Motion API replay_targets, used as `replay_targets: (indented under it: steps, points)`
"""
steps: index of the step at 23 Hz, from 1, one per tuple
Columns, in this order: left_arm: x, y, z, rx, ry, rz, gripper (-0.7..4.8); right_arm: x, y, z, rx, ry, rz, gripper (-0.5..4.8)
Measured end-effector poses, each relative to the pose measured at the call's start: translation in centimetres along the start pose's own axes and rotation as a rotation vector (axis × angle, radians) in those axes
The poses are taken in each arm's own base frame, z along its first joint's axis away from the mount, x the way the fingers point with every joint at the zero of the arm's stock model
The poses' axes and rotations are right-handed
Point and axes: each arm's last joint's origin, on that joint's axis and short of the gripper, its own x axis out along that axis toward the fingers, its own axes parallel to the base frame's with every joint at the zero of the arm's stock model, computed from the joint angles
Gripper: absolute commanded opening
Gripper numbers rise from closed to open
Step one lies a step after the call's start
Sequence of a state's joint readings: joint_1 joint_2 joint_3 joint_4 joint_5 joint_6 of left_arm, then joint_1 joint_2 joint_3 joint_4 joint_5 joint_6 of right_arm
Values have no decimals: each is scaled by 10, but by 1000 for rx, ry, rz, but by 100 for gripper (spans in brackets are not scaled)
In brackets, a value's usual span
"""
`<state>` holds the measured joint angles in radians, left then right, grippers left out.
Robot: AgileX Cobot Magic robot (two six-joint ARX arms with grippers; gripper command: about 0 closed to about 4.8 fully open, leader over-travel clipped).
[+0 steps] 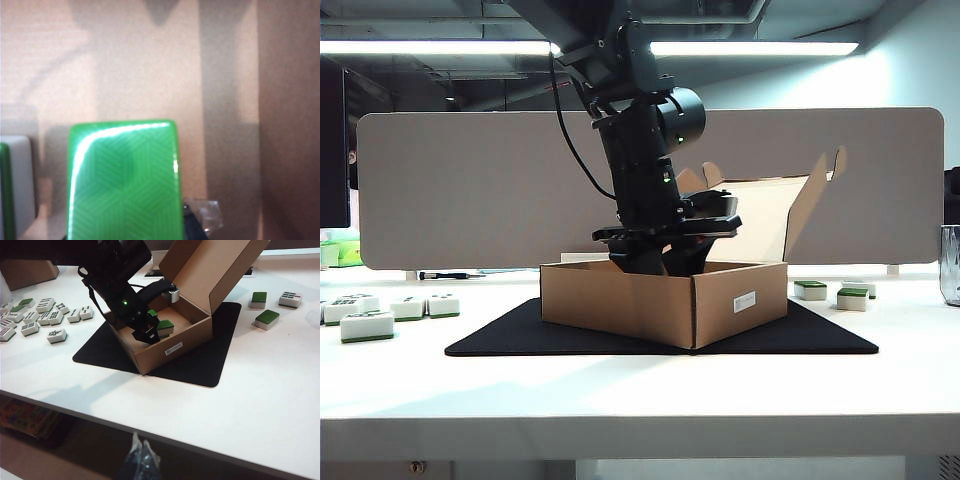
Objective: Pick up four mahjong tiles and put them into the paper box.
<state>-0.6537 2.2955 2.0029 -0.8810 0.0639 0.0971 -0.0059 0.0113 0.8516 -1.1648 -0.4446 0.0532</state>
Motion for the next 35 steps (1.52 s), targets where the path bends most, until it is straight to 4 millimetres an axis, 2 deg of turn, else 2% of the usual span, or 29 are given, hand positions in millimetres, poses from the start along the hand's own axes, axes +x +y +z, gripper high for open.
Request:
replay_targets:
  steps: [19, 20, 22, 23, 32, 35]
  points:
    - [4, 1, -1, -1, 11, 0, 153, 0, 0, 0, 0, 0, 0, -1]
    - [5, 1, -1, -1, 10, 0, 171, 0, 0, 0, 0, 0, 0, -1]
    - [5, 1, -1, -1, 11, -1, 287, 0, 0, 0, 0, 0, 0, -1]
    - [5, 1, -1, -2, 13, -1, 302, 0, 0, 0, 0, 0, 0, -1]
    - [3, 0, -3, -2, 30, -3, 311, 0, 0, 0, 0, 0, 0, -1]
    - [-20, -1, 0, 0, -8, 1, 311, 0, 0, 0, 0, 0, 0, -1]
